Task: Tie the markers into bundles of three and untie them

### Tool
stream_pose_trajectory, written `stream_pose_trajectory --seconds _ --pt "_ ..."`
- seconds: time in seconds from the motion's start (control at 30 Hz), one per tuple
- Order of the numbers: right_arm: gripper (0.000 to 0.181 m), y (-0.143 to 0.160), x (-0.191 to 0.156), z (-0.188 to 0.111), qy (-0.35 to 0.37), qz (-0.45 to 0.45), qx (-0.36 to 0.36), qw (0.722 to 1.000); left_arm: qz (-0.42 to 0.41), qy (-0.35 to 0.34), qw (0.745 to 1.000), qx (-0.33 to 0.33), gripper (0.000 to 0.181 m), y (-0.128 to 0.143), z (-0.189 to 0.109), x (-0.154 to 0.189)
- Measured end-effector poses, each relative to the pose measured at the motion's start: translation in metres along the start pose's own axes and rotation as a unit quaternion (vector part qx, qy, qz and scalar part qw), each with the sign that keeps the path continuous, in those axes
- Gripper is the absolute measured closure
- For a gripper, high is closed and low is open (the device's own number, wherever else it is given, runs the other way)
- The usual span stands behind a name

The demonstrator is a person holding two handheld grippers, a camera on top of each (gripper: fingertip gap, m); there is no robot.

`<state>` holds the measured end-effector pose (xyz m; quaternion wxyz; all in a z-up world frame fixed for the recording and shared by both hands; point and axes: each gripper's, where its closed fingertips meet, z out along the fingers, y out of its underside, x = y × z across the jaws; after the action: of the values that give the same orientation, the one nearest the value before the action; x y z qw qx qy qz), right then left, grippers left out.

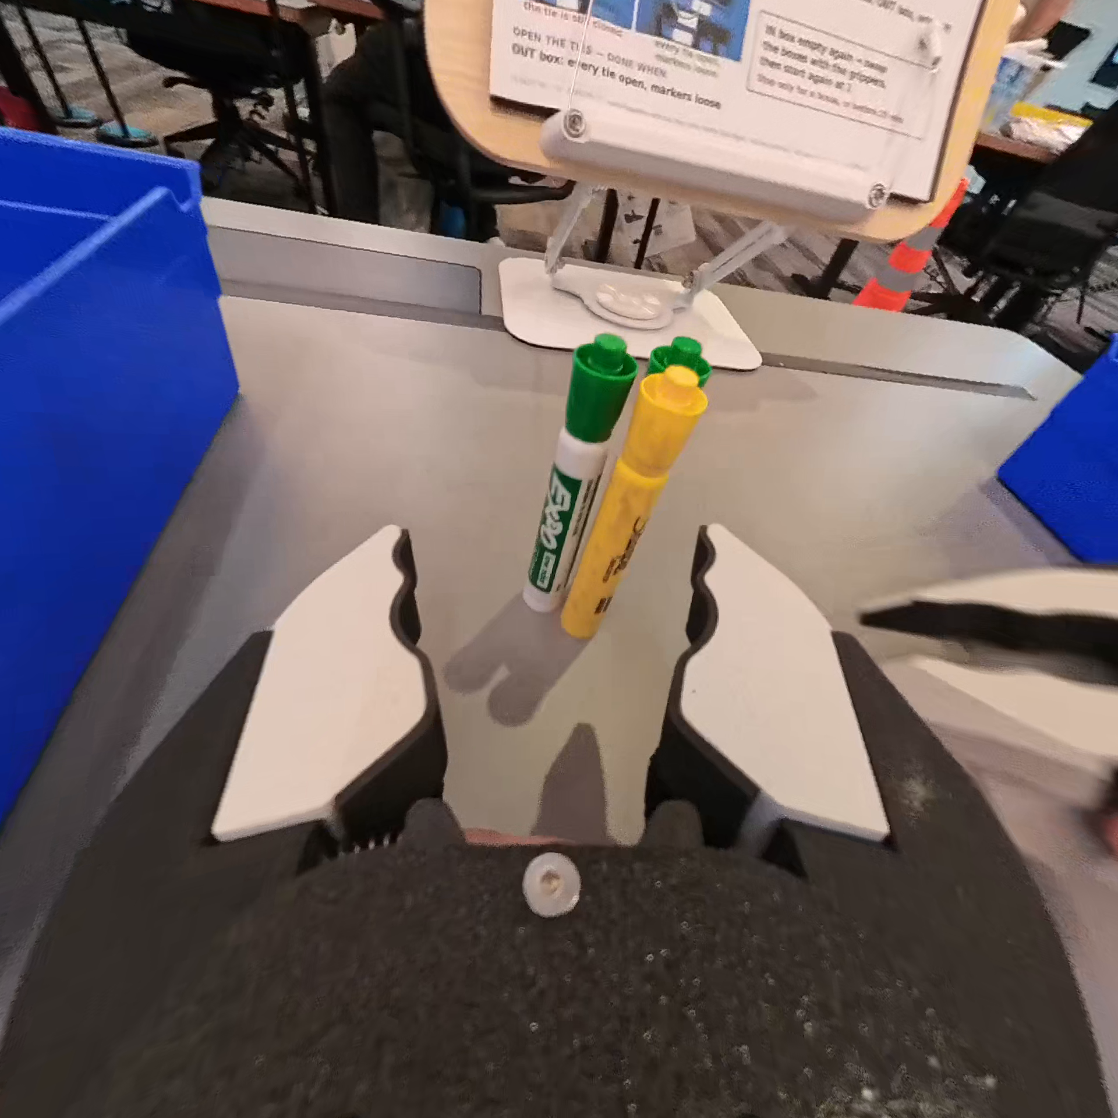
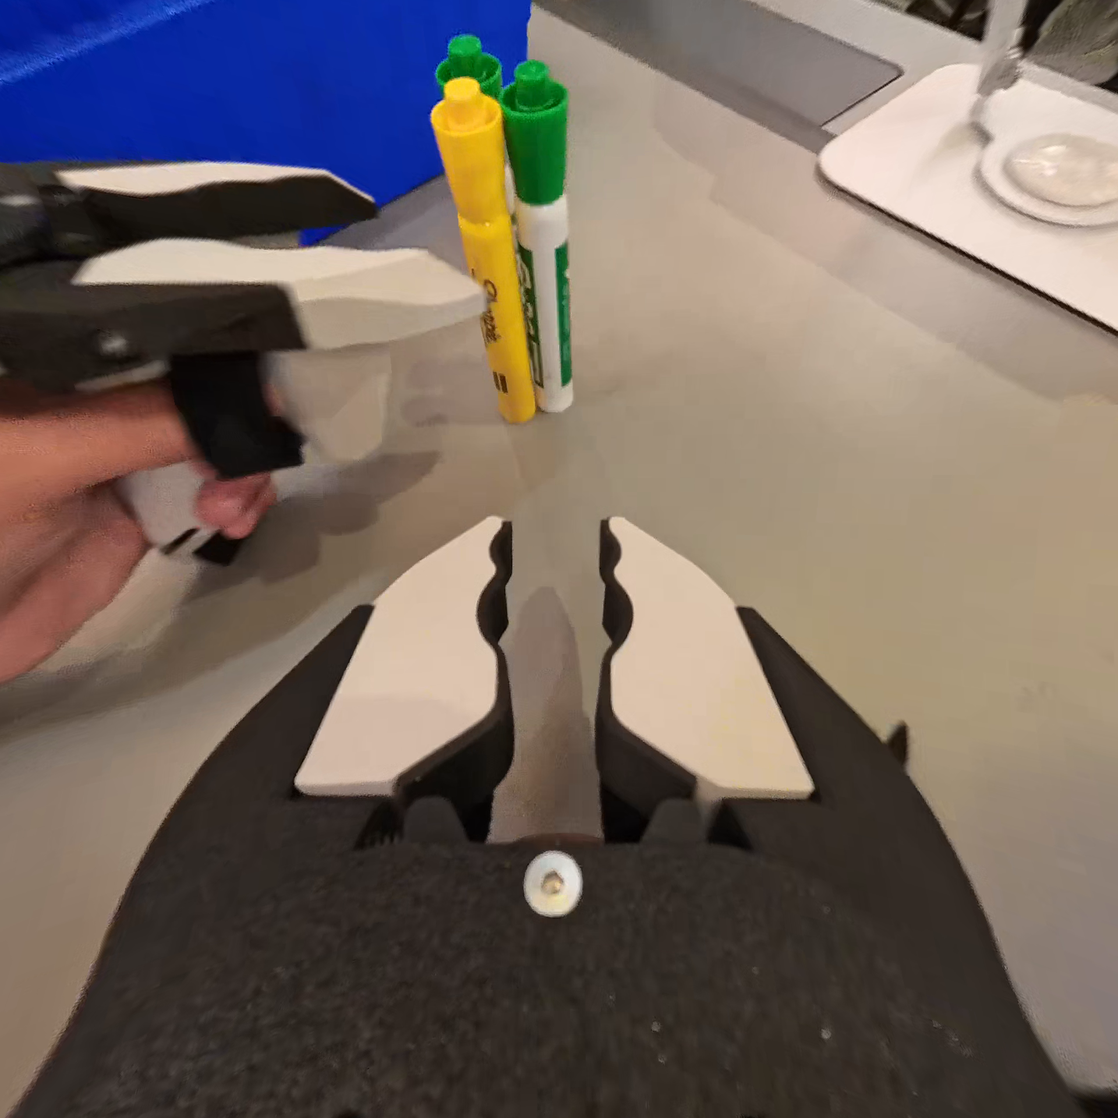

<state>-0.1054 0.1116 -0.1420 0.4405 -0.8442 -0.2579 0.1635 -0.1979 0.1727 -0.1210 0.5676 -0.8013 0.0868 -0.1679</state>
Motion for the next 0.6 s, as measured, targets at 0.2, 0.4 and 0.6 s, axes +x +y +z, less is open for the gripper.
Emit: stream_pose_trajectory --seconds 0.2,0.4,0.6 --pt "0.153 0.007 0.004 -0.044 -0.01 0.026 0.052 0.998 0.037 -0.057 0.998 -0.019 0.092 -0.003 0.035 0.007" --pt "0.153 0.005 0.009 -0.07 -0.032 0.048 0.096 0.994 0.05 -0.098 0.994 -0.022 0.092 -0.008 0.057 0.005" --pt "0.154 0.015 0.017 -0.083 -0.048 0.069 0.105 0.991 0.037 -0.112 0.993 -0.026 0.093 -0.008 0.068 0.009"
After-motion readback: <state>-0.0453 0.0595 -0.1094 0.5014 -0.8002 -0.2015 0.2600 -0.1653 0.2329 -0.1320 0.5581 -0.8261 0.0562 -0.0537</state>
